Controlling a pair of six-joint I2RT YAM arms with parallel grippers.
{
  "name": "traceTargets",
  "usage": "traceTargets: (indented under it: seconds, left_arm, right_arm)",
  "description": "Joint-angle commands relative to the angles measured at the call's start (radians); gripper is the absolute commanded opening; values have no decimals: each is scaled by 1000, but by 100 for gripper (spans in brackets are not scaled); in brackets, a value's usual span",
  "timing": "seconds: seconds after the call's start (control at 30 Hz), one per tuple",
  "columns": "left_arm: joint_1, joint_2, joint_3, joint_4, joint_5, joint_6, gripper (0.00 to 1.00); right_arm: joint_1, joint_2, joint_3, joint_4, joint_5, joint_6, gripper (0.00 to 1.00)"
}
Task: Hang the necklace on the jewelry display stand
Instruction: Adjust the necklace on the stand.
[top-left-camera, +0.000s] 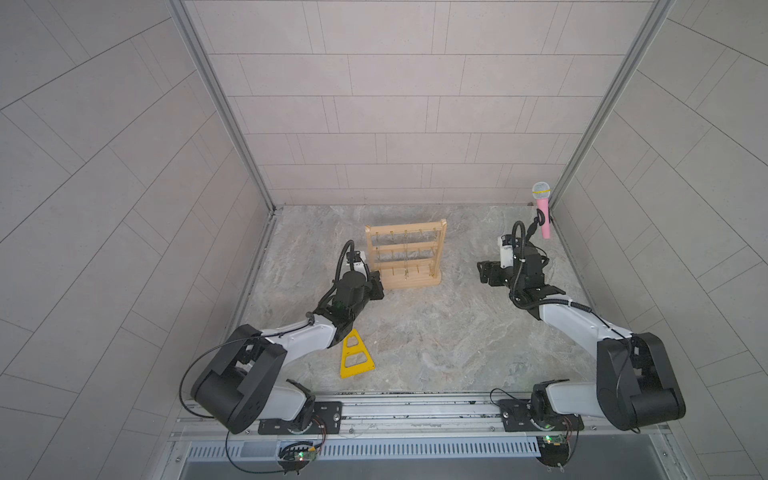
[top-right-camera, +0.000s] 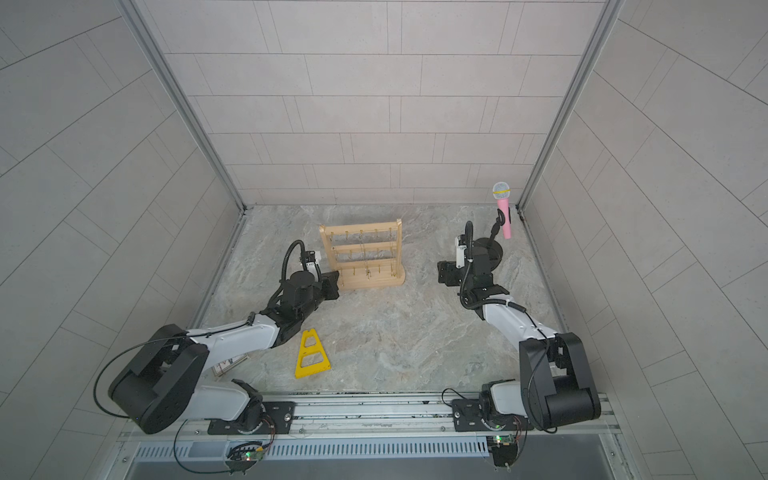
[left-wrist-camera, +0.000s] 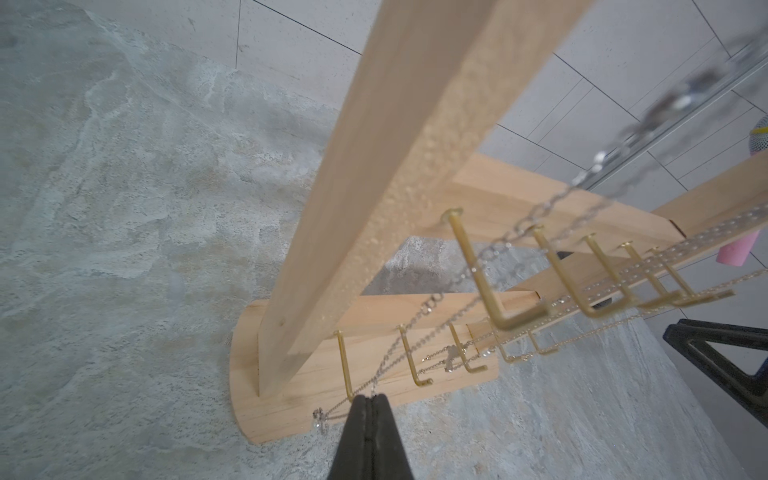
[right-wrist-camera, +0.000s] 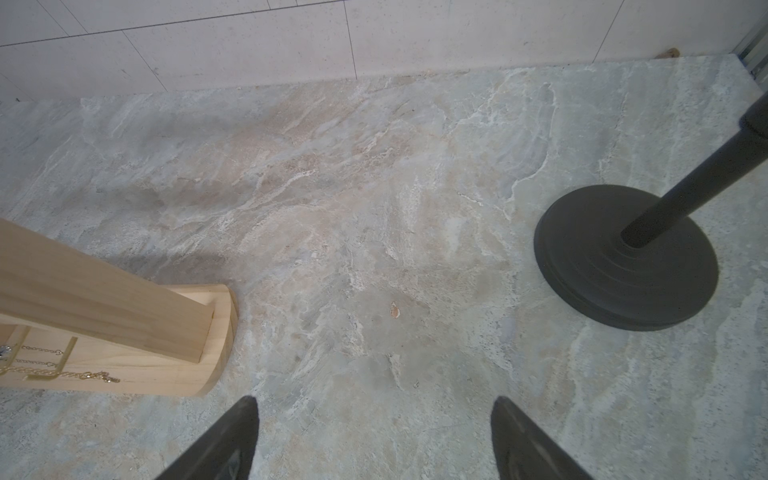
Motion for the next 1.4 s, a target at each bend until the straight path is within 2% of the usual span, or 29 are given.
traceTargets:
  seconds: [0.0, 0.27, 0.83, 1.37]
  left_arm:
    - [-5, -25, -5, -10, 2, 0, 0]
    - [-8, -18, -2, -29, -27, 2, 0]
    - [-6, 83, 37, 61, -44, 5, 0]
    - [5, 98, 56, 80, -55, 8, 1]
  right_arm:
    - [8, 7, 29, -7, 13, 1, 88]
    - [9, 5, 31, -12, 18, -1, 88]
    - [12, 5, 30, -13, 22, -4, 89]
    - [18, 3, 32, -16, 30, -6, 89]
